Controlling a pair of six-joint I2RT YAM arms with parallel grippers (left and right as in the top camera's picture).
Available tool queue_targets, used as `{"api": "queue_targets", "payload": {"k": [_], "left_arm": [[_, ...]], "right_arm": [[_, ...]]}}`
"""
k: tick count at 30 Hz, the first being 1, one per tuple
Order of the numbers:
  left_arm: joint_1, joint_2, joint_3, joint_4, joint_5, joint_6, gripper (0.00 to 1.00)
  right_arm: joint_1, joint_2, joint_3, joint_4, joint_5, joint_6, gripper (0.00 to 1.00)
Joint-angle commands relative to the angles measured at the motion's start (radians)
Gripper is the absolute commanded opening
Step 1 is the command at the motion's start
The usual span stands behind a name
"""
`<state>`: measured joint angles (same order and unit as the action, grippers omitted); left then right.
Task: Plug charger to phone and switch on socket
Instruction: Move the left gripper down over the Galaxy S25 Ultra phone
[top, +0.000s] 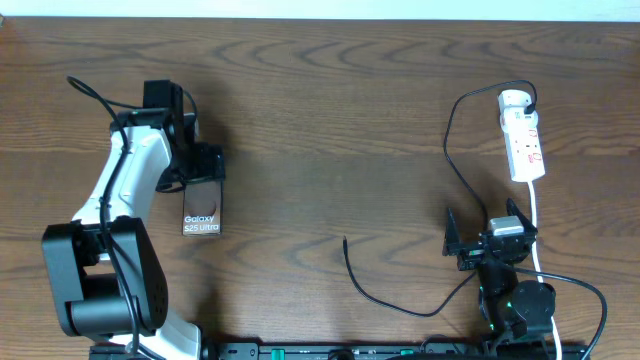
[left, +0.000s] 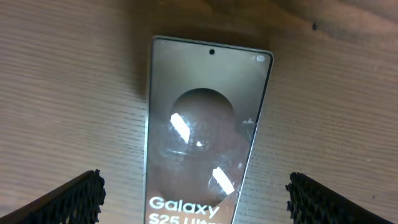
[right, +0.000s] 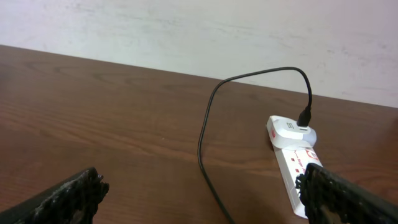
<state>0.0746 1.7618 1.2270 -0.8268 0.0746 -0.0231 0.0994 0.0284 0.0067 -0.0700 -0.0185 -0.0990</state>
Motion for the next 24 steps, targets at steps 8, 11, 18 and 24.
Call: {"api": "queue_targets", "payload": {"k": [8,11,18,24], "left_arm": [[-0.004,0.000,-0.050,0.041,0.056,0.034,0.93],[-0.004,0.000,-0.051,0.046,0.056,0.034,0.93],[-0.004,0.000,-0.105,0.082,0.056,0.034,0.93],[-0.004,0.000,-0.146,0.115,0.056,0.034,0.93]], "right_arm": [[0.005,-0.003,-0.001,-0.005,0.001,-0.011,0.99],[0.005,-0.003,-0.001,-0.005,0.001,-0.011,0.99],[0.005,-0.003,-0.001,-0.005,0.001,-0.011,0.99],[0.005,-0.003,-0.001,-0.005,0.001,-0.011,0.99]]}}
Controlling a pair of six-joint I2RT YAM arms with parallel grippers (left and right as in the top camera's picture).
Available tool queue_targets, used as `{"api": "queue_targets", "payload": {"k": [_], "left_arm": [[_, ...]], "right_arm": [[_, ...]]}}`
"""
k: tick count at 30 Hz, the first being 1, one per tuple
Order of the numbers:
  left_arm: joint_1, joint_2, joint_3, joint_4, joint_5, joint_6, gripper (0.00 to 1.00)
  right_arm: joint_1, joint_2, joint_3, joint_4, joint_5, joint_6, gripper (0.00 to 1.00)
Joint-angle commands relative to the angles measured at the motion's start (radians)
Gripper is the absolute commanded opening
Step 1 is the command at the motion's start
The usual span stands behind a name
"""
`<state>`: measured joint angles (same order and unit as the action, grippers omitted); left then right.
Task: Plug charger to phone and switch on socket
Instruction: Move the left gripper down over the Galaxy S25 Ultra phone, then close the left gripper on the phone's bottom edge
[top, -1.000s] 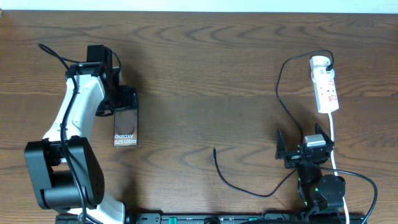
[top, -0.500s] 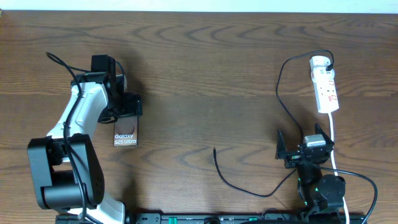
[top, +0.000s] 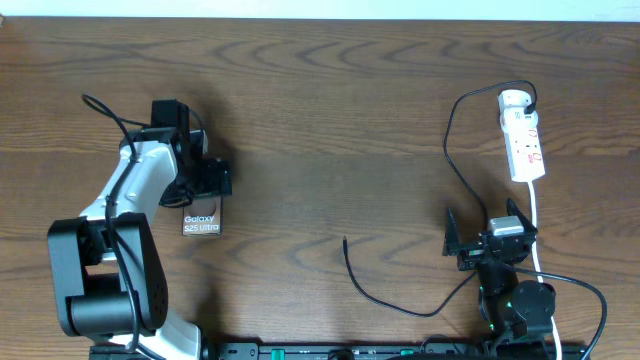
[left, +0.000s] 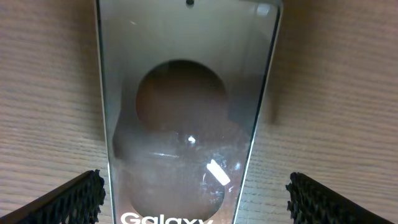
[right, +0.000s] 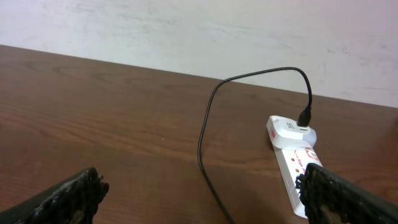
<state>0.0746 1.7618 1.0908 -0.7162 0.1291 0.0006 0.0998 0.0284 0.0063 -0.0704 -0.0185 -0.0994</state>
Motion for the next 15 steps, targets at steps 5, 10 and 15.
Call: {"api": "queue_targets", "payload": {"k": [5,10,15], "left_arm": [[-0.004,0.001,-0.010,0.019,-0.010,0.030,0.93],[-0.004,0.001,-0.010,0.027,-0.009,0.052,0.93],[-0.004,0.010,-0.010,0.031,-0.010,0.056,0.93]], "right_arm": [[0.005,-0.003,-0.001,-0.005,0.001,-0.011,0.99],[0.005,-0.003,-0.001,-0.005,0.001,-0.011,0.99],[0.005,-0.003,-0.001,-0.005,0.001,-0.011,0.99]]}}
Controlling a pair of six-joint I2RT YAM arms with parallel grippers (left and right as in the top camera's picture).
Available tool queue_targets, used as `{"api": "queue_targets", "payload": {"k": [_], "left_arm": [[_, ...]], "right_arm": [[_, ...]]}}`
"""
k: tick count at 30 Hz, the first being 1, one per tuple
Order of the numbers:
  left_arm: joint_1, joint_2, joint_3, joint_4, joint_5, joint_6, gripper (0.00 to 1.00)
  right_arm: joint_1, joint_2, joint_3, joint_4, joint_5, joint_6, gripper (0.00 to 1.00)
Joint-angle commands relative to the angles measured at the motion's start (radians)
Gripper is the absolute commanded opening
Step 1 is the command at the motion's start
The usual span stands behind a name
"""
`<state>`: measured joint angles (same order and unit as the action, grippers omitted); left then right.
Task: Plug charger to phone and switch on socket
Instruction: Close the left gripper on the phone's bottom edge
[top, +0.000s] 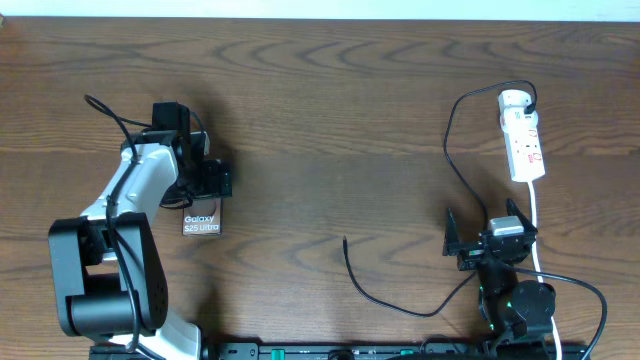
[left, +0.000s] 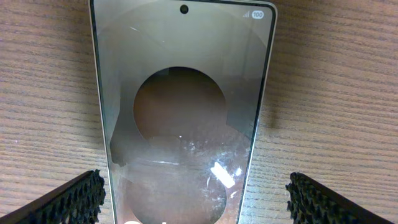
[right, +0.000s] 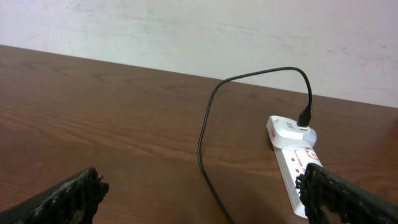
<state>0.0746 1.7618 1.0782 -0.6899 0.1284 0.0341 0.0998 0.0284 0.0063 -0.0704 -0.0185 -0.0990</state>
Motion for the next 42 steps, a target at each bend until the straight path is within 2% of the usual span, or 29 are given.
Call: {"api": "queue_targets", "payload": {"k": [1,42], "left_arm": [[-0.004,0.015,0.002,0.008,-0.009,0.023,0.93],[-0.002,0.038,-0.028,0.052,-0.039,0.067,0.93]], "right_arm": [[0.005,-0.003,-0.001,-0.005,0.001,-0.011,0.99],[0.005,-0.003,-0.001,-0.005,0.001,-0.011,0.99]]}}
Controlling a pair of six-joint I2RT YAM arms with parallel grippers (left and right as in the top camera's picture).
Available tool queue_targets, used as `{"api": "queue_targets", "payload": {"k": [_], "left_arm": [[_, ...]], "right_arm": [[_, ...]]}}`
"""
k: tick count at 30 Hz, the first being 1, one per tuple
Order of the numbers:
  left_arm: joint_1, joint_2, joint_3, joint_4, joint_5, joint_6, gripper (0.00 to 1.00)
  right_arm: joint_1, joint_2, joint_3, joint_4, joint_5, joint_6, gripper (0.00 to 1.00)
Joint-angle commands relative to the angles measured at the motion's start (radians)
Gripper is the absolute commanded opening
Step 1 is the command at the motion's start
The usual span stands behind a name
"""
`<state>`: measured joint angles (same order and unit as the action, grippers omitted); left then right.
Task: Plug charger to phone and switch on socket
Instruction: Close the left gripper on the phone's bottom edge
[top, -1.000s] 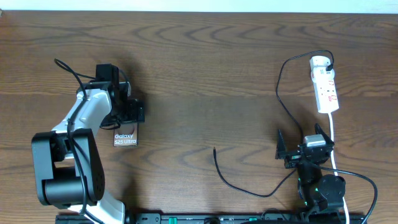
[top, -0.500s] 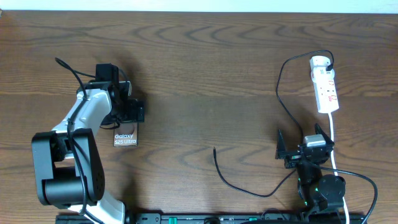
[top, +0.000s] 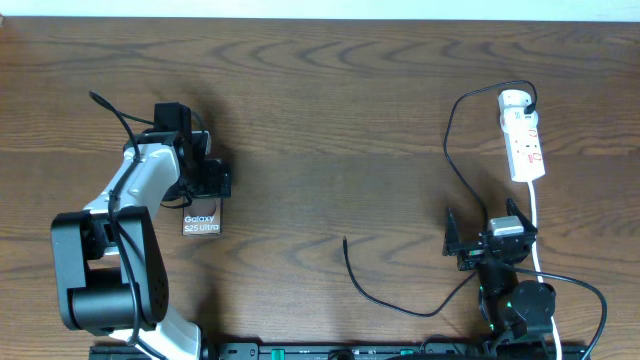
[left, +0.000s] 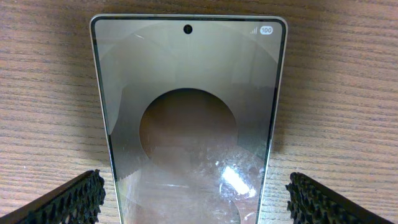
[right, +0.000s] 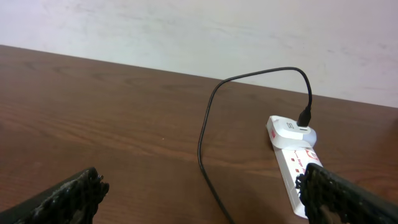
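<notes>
The phone (left: 189, 124) lies flat and face up on the wooden table, its screen filling the left wrist view. In the overhead view only its lower end with the Galaxy label (top: 201, 222) shows below the arm. My left gripper (left: 196, 202) is open just above it, one finger on each side of the phone and apart from its edges. A black charger cable (top: 455, 165) runs from the white adapter (top: 514, 100) in the white socket strip (top: 524, 145) to a free end (top: 346, 241) at mid-table. My right gripper (right: 202, 199) is open and empty, near the front edge.
The strip's white lead (top: 537, 225) runs down past the right arm's base. A pale wall (right: 199, 31) stands behind the table's far edge. The left arm's own black cable (top: 115, 110) loops over its wrist.
In the left wrist view the phone's top edge sits lower and the phone looks a little wider and squarer. My left gripper has shifted slightly over it. The right arm, cable and strip are unchanged.
My left gripper first stood open above the phone, which lay skewed in its view. Then it was closer, with the phone filling the view, and the phone came to lie straight between the fingers. The right gripper stayed open and still throughout.
</notes>
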<state>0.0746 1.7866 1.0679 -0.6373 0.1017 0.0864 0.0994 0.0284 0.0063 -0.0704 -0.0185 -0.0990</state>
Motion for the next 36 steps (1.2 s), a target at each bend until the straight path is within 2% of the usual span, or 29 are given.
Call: {"api": "queue_targets", "payload": {"k": [1,36], "left_arm": [[-0.002,0.013,-0.018,0.000,-0.012,0.014,0.93],[-0.002,0.014,-0.095,0.079,-0.050,0.018,0.93]], "right_arm": [[0.005,-0.003,-0.001,-0.005,0.001,-0.011,0.99],[0.005,-0.003,-0.001,-0.005,0.001,-0.011,0.99]]}}
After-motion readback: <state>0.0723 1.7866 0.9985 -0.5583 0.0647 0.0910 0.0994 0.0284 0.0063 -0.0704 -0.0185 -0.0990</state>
